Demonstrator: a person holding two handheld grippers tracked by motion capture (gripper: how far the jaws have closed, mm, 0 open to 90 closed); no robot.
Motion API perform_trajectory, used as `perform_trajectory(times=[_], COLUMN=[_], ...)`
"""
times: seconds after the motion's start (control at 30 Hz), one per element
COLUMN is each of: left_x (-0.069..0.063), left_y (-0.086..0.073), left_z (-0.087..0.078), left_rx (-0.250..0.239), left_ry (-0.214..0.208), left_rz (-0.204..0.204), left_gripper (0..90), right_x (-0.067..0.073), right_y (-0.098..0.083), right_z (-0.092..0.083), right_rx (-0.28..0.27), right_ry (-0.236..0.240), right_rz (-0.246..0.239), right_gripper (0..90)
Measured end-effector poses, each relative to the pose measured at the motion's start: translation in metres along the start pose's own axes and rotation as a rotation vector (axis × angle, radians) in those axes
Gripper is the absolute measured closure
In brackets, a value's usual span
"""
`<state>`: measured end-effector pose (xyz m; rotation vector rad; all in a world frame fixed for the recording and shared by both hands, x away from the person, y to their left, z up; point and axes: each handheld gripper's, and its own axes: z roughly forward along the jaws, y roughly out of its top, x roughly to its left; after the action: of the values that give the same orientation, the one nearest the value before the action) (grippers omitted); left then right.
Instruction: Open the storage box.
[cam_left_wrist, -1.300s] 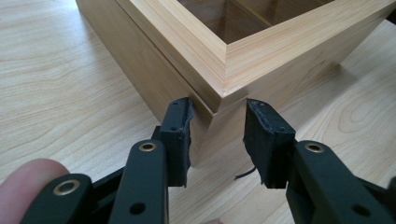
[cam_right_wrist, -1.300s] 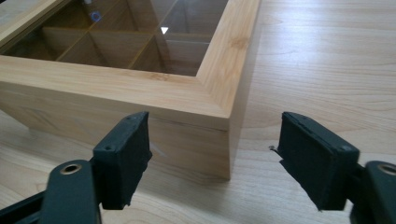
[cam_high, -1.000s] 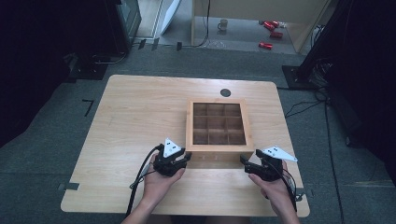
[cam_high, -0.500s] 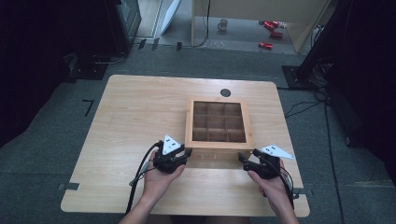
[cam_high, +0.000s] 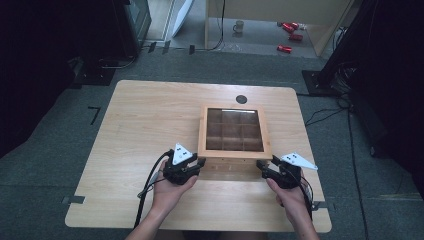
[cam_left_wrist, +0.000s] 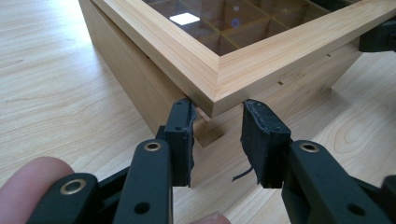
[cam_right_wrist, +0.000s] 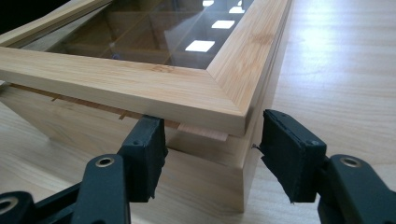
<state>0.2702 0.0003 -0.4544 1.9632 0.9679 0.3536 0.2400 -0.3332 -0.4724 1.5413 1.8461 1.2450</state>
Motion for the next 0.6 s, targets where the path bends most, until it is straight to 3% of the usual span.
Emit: perform_trajectory(times=[0.17,0.23,0.5,0.6], left_x=[0.003,0.007,0.029,0.041], left_y=[0.000,-0.005,-0.029,-0.046], left_z=[-0.005,-0.009,-0.022,-0.028], left_rx=[-0.012,-0.002,0.027,0.070], left_ry=[0.002,0.041,0.082,0.119], left_rz=[0.007,0.015,-0.058,-0.095], left_gripper=[59.2,52.8,40.0,36.4], right_x=[0.003,0.004,0.003,0.004], right_y=[0.004,0.008,0.025,0.036], right_z=[-0.003,-0.005,-0.010,-0.013], right_rx=[-0.028,-0.049,-0.061,-0.081], right_ry=[-0.014,-0.021,-0.038,-0.039], right_rz=[-0.031,-0.039,-0.068,-0.086], right_gripper=[40.9,39.9,31.0,30.6])
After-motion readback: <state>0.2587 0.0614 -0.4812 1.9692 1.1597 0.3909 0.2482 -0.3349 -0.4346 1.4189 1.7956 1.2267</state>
